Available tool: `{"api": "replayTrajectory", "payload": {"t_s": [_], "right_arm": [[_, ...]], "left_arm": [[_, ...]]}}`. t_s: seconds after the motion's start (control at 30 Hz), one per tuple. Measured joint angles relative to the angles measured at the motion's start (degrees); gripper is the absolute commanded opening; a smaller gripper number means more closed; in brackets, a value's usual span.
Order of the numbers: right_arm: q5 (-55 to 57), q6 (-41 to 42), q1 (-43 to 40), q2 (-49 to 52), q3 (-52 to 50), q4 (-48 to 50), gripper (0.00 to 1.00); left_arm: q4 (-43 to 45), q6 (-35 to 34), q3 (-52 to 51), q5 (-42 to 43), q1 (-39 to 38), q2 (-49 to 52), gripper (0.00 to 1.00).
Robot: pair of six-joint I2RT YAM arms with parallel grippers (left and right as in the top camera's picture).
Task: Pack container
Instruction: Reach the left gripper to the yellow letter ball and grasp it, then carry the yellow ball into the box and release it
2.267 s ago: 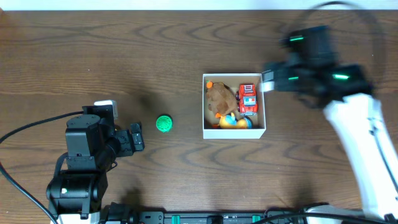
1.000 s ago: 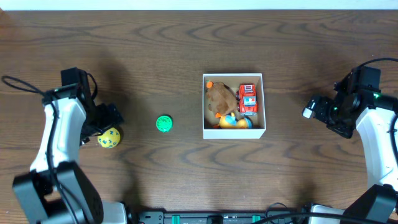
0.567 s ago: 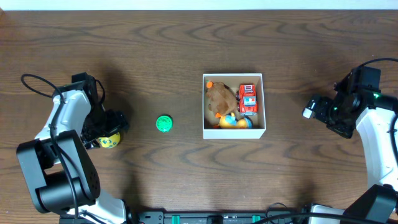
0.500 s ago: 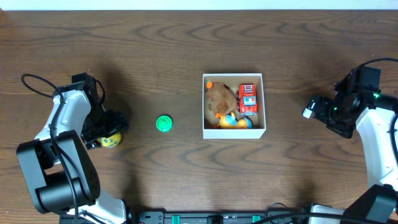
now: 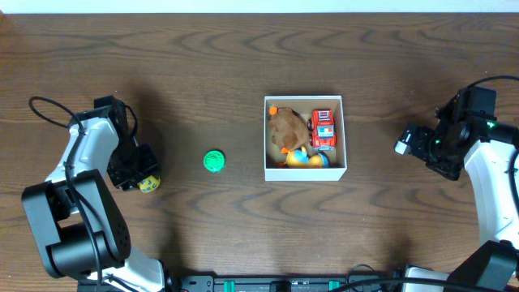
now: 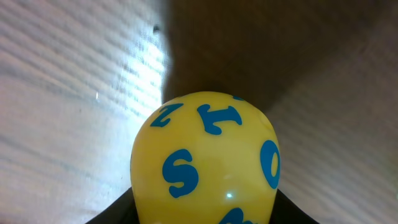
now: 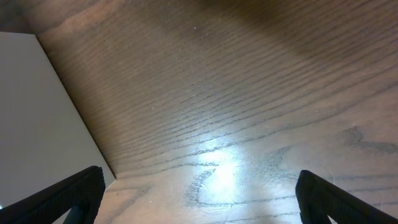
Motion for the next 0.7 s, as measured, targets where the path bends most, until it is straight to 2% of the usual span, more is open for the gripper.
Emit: {"api": "replayTrajectory", "payload": {"t_s": [0.17,0.3,0.5,0.7], "right_arm": [[0.0,0.0,0.0,0.0,0.0,0.0,0.99],[0.0,0.0,0.0,0.0,0.0,0.0,0.99],[-0.1,0.0,0.0,0.0,0.0,0.0,0.99],[-0.1,0.0,0.0,0.0,0.0,0.0,0.99]], "left_arm": [[-5.7,-0.4,3.4,0.0,-0.5,-0.3,0.25],[-10.2,-0.5,11.8,0.0,-4.5,-3.3,0.21],[-10.9,-0.6,23.3,0.0,-18.7,-12.4,0.21],[-5.7,-0.6,25.2,0.3,-35.2,-16.1,0.21]]}}
